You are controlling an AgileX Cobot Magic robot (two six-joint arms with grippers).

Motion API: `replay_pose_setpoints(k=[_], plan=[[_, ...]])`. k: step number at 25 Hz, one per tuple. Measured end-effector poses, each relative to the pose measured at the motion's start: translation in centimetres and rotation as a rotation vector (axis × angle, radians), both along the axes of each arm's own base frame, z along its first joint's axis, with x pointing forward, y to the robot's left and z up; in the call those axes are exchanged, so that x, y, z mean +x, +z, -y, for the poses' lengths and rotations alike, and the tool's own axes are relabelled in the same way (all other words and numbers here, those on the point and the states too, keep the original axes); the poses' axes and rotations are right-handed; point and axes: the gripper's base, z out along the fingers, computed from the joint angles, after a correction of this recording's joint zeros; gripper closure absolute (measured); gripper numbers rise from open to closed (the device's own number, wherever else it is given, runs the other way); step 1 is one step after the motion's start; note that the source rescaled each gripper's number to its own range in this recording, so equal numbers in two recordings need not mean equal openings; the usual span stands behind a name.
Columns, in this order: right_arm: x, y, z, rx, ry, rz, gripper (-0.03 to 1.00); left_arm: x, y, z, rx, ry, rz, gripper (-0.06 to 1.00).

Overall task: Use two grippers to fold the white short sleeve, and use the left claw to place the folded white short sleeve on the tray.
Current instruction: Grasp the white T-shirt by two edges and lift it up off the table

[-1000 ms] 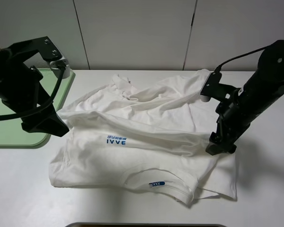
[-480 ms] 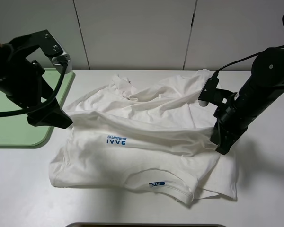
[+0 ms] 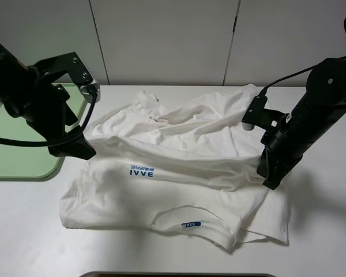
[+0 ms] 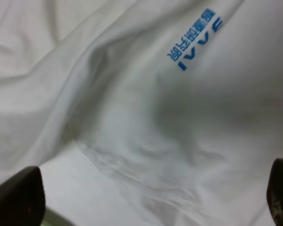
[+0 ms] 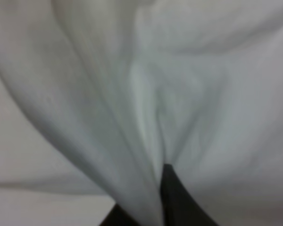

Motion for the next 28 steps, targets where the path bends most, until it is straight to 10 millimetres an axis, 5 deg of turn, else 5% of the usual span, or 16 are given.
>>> replay_pose_setpoints(k=[15, 28], plan=[[0.0, 0.0, 0.0, 0.0, -0.001, 0.0, 0.97, 6.1, -6.5, 1.0, 0.137, -0.067, 0.052, 0.06], [0.0, 0.0, 0.0, 0.0, -0.001, 0.0, 0.97, 7.6, -8.6, 1.4, 0.11, 0.054, 0.044, 0.16]])
